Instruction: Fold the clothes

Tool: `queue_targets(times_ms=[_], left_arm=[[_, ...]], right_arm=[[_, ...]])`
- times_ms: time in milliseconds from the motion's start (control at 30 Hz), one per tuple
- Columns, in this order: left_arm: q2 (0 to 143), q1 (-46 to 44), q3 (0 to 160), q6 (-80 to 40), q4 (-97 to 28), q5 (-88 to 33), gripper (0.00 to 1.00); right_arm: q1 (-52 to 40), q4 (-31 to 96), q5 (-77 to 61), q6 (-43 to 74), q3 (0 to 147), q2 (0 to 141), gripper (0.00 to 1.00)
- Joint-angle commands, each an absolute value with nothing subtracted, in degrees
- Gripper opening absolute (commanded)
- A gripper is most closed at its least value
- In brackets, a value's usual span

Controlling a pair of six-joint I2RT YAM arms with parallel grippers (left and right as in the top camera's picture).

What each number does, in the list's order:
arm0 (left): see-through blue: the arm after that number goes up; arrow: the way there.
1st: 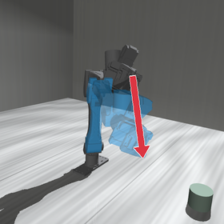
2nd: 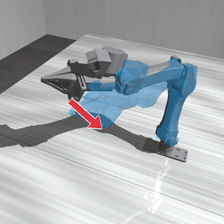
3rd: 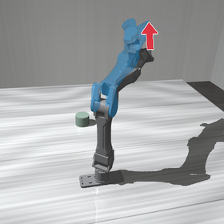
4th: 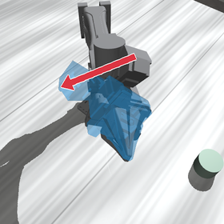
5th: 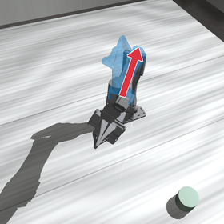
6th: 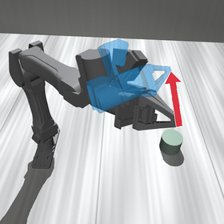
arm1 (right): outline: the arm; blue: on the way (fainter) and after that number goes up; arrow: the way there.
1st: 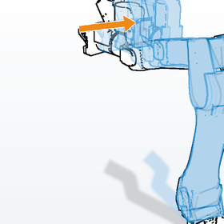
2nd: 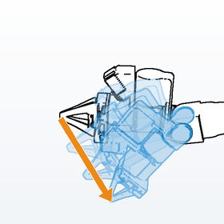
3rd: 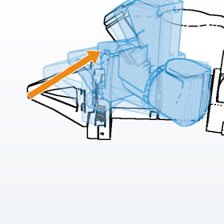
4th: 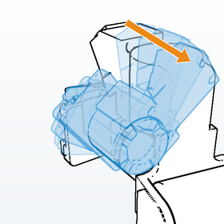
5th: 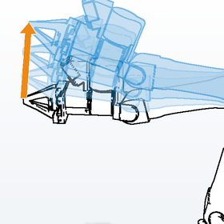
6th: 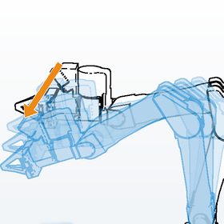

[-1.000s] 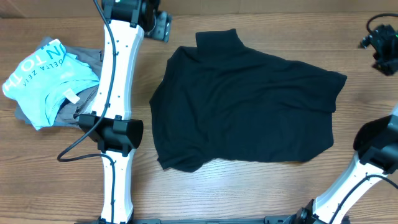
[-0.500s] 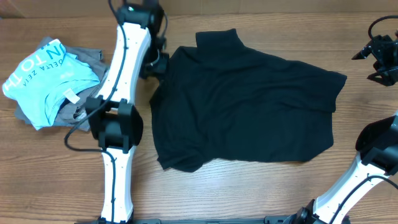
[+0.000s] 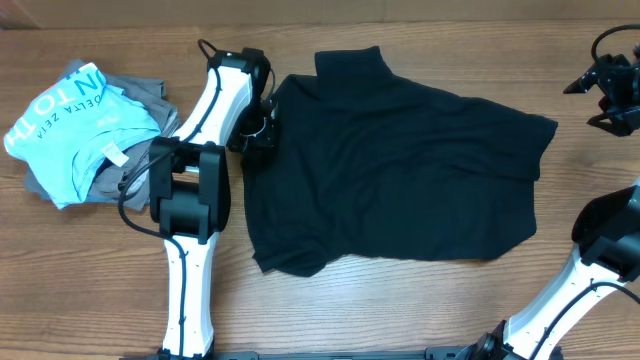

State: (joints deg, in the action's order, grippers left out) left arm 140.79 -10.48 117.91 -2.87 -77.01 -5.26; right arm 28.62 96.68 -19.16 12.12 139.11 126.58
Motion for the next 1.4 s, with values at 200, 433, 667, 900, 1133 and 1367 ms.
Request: queue_targets(times_ms=[200,433,667,900,1133,1367], left_arm=[[142.5,-0.8,114.3,-11.0,-80.9,10.4,0.04],[139.9,4.5,118.1,-7.8,-81.9,2.9,0.04],[133.9,2.5,121.9,-2.7,-81.7,-5.5,0.07],[125.5,0.0,124.5,-1.4,-82.6,-11.8,0.15],[116.8,-2.3,124.6,-1.2,-84.7,-15.1,0.17],[113.1,-5.1,124.6,-1.3,-85.3,-15.0,0.20]], right_arm=[[28.6,95.5,-19.6,11.7,139.8,124.5,0.78],[26.5,91.5,-19.0,11.7,133.6,124.5,0.73],[21.2,77.0,-19.2,11.7,118.2,124.5,0.54],[17.1,59.5,-18.1,14.5,102.5,124.5,0.60],[17.0,45.6,-17.5,15.0,93.9,124.5,0.62],[15.5,38.0,-18.5,15.0,90.5,124.6,0.49]])
